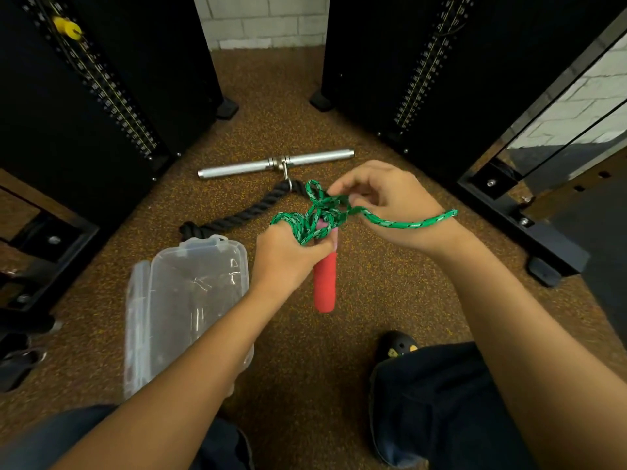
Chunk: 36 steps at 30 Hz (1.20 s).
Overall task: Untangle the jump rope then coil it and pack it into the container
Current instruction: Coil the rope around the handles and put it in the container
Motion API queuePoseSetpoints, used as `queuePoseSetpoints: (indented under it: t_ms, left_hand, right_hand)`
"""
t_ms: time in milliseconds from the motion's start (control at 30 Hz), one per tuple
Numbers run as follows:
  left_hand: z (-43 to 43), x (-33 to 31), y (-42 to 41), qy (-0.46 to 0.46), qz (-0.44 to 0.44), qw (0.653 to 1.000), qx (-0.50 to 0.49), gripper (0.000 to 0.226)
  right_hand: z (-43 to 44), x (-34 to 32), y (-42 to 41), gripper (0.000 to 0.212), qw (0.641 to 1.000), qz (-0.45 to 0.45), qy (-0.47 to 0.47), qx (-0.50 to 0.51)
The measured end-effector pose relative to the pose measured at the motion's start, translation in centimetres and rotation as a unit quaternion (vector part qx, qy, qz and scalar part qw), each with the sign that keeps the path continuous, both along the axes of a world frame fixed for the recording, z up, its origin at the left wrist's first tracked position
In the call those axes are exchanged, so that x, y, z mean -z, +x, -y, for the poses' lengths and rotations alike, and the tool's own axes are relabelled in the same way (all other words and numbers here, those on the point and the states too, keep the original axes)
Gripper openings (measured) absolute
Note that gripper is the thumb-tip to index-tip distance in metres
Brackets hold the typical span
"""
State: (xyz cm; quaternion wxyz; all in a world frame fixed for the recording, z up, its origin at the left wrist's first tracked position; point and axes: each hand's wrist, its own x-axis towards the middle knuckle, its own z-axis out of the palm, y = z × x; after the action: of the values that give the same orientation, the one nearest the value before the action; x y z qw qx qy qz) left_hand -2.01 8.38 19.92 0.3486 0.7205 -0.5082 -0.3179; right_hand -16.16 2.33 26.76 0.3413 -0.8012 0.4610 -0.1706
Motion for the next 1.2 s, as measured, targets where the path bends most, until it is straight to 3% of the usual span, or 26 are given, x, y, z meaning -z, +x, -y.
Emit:
queuePoseSetpoints:
  t_ms: [133,300,433,500,567,633,733,867,1033,1133,1200]
  left_hand:
    - [0.3,-0.4,0.6,0.017,0.01,1.0,-0.023,0.044]
    - [0.3,-0.5,0.8,0.031,0.029,0.999,0.007,0.042]
    - [0.4,-1.2,1.2,0.073,-0.078,0.992,0.061,0.045]
    - [0.5,-2.0,1.3,0.096,-0.126,0.986,0.043,0.06]
    - [0.6,-2.4,1.2,0.116,-0.147,0.982,0.017,0.067]
    - [0.6,-2.4,1.1,0.109,-0.203,0.973,-0.004,0.057]
    - [0.7,-2.5,1.2,0.09,-0.261,0.96,-0.035,0.034]
    - [1.0,-2.6,1.5,0.084,-0.29,0.952,-0.052,0.029]
    - [0.8,-3.4,1.5,0.091,-0.377,0.92,-0.052,0.009]
    - [0.7,-3.2,1.7,0.096,-0.366,0.925,-0.046,0.015]
    - [0.6,-2.7,1.8,0.115,-0.302,0.946,-0.031,0.018]
  right_hand:
    - [-0.5,0.1,-0.1,0.038,0.998,-0.036,0.004,-0.06]
    - [-0.2,0.8,0.1,0.017,0.998,-0.048,-0.046,-0.009]
    - [-0.4,1.3,0.2,0.029,0.999,-0.024,-0.026,0.005]
    - [-0.6,1.3,0.4,0.024,1.0,-0.019,-0.013,0.017]
    - [-0.7,1.5,0.7,0.014,0.999,0.014,0.003,0.031]
    - [-0.7,1.7,0.9,0.009,0.997,0.053,0.013,0.047]
    - [-0.5,2.0,1.0,0.012,0.991,0.083,0.052,0.092]
    - [-0.4,2.1,1.2,0.034,0.981,0.114,0.081,0.135]
    - [-0.2,1.7,1.4,0.025,0.945,0.243,0.124,0.18]
    - [-0.1,1.2,1.2,0.028,0.903,0.346,0.184,0.178]
    - [-0.4,0.8,1.4,0.024,0.886,0.38,0.21,0.162]
